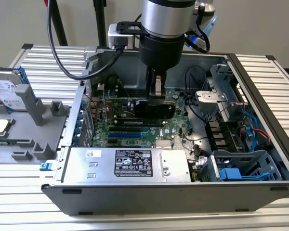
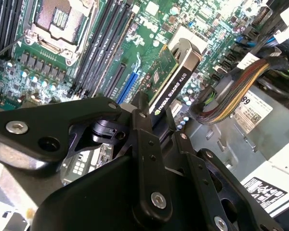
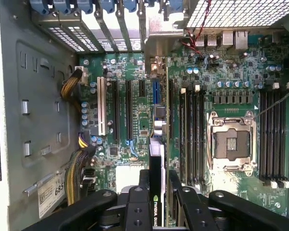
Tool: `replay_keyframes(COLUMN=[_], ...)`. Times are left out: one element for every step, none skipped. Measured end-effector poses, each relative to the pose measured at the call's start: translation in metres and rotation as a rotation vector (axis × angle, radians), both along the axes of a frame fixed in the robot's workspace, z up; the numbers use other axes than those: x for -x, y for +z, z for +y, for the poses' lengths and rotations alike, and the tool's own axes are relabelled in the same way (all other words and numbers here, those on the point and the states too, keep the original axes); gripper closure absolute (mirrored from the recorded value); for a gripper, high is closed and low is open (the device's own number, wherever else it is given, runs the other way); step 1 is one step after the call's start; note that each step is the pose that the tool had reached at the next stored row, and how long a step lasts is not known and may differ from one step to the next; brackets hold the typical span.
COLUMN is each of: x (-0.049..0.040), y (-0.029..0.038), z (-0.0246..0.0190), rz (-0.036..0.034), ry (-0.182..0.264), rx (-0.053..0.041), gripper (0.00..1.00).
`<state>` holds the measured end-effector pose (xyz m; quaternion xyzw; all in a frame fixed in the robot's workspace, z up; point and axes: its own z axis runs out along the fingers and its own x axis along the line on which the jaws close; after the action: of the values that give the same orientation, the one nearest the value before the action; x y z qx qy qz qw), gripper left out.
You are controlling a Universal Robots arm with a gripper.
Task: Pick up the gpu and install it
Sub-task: 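Insert the gpu into the slot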
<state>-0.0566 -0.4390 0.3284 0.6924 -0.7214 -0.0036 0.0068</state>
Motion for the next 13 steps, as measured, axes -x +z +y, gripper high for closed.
replay_keyframes(x=[0.0001, 0.0004, 0.0009, 0.0014, 0.0017, 0.0021, 0.0025, 0.0025, 0.0025, 0.0026, 0.0026, 0.0026, 0.0026], y=[-0.0005, -0.0016, -0.0034, -0.005, -0.0063, -0.0075, -0.0084, -0.0088, -0.0089, -0.0089, -0.0089, -0.0091, -0.0091], z=[0.0, -0.0001, -0.0001, -0.0001, -0.0001, -0.0001, -0.0001, -0.0001, -0.0001, -0.0001, -0.0001, -0.0001, -0.0001], rz=[0.0002, 0.0003, 0.0003, 0.0003, 0.0004, 0.0004, 0.0005, 0.0006, 0.0008, 0.0008, 0.0008, 0.0007, 0.0007], ry=[0.0, 0.0, -0.001, -0.001, -0.001, -0.001, -0.001, -0.001, -0.001, -0.001, -0.001, -0.001, -0.001], rx=[0.0001, 0.0002, 0.0001, 0.0001, 0.0001, 0.0001, 0.0001, 0.0002, 0.0004, 0.0004, 0.0004, 0.0001, 0.0001], gripper=[1.0, 1.0, 1.0, 1.0, 1.0, 1.0, 1.0, 1.0, 1.0, 1.0, 1.0, 1.0, 1.0])
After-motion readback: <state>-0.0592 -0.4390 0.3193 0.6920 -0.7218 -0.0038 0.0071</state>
